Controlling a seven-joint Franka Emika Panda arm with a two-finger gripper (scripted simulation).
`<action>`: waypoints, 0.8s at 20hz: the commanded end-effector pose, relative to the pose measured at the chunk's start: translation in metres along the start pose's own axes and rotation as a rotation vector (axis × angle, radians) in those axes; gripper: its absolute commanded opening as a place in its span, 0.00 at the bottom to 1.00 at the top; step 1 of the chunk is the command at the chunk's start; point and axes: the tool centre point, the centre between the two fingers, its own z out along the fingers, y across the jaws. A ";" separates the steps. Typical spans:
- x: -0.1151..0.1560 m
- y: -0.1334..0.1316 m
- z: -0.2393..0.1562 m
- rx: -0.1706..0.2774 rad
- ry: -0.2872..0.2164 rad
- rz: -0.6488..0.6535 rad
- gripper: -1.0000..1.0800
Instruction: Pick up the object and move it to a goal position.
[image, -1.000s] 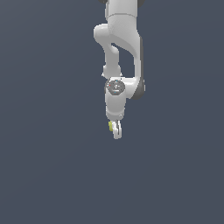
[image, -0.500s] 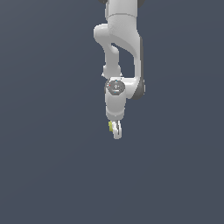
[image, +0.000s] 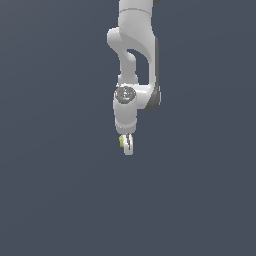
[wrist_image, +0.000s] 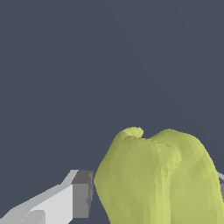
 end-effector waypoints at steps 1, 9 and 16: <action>0.016 0.007 -0.010 0.001 0.000 0.001 0.00; 0.088 0.042 -0.055 0.000 -0.001 0.002 0.00; 0.138 0.063 -0.086 -0.001 0.000 0.002 0.00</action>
